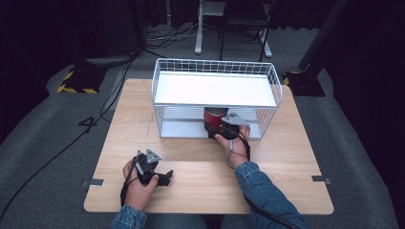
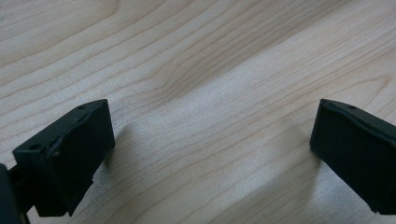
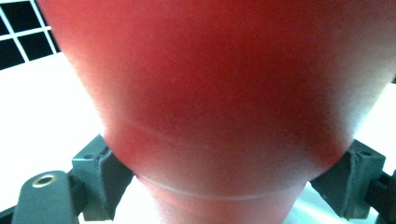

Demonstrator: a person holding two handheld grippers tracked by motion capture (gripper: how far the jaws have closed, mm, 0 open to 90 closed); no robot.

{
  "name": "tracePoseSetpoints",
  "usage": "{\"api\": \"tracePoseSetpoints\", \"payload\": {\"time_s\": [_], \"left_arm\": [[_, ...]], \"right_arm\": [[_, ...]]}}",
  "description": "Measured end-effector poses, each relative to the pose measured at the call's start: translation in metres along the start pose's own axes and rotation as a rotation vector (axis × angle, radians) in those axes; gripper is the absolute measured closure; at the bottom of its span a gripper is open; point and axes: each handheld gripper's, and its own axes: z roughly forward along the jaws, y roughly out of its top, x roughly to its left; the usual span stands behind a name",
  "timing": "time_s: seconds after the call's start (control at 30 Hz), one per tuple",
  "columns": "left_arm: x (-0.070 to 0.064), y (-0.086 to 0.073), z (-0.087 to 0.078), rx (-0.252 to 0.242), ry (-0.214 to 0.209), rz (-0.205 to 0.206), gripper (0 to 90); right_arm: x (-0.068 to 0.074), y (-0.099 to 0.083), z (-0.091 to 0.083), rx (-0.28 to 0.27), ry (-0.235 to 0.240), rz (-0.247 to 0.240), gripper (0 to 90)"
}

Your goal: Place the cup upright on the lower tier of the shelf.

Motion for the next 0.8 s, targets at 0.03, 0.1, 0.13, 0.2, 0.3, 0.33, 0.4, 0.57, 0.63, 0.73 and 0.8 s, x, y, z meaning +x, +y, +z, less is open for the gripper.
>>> {"api": "tracePoseSetpoints", "payload": {"time_s": [0.03, 0.1, 0.13, 0.2, 0.3, 0.33, 0.4, 0.57, 0.63, 0.73, 0.8], "left_arm": [[0.0001, 0.0, -0.0001, 0.001, 0.0, 0.002, 0.1], [0.0, 0.0, 0.0, 0.0, 0.0, 0.0, 0.1], [0.0001, 0.0, 0.0, 0.0, 0.001, 0.002, 0.1], [0.0001, 0.0, 0.0, 0.0, 0.001, 0.002, 0.1], [0.0, 0.0, 0.0, 0.0, 0.0, 0.0, 0.1], [0.0001, 0.0, 0.0, 0.001, 0.0, 0.002, 0.1], [-0.0001, 0.0, 0.0, 0.0, 0.0, 0.0, 0.1], [-0.0001, 0.0, 0.0, 0.0, 0.0, 0.0, 0.1], [0.0, 0.0, 0.0, 0.001, 0.0, 0.001, 0.1], [0.0001, 0.0, 0.0, 0.0, 0.0, 0.001, 0.1], [0.0, 0.0, 0.0, 0.0, 0.0, 0.0, 0.1]], "right_arm": [[-0.001, -0.0011, 0.0013, 0.007, -0.007, -0.001, 16.2], [-0.0029, -0.0035, 0.0027, 0.015, -0.012, 0.016, 16.1], [-0.0041, -0.0035, 0.0025, 0.018, -0.011, 0.021, 16.0], [-0.0054, -0.0033, 0.0031, 0.019, -0.006, 0.022, 15.6], [-0.0074, -0.0027, 0.0042, 0.031, 0.009, 0.033, 14.8], [-0.0079, -0.0027, 0.0046, 0.036, 0.013, 0.038, 14.4], [-0.0085, -0.0026, 0.0053, 0.041, 0.018, 0.04, 14.3], [-0.0066, -0.0025, 0.0049, 0.074, 0.004, -0.015, 15.7], [-0.005, -0.0029, 0.0043, 0.085, -0.002, -0.009, 15.3], [-0.0054, -0.0035, 0.0023, 0.073, 0.001, -0.002, 15.5], [-0.0053, -0.0041, 0.0004, 0.066, 0.002, 0.009, 15.5]]}}
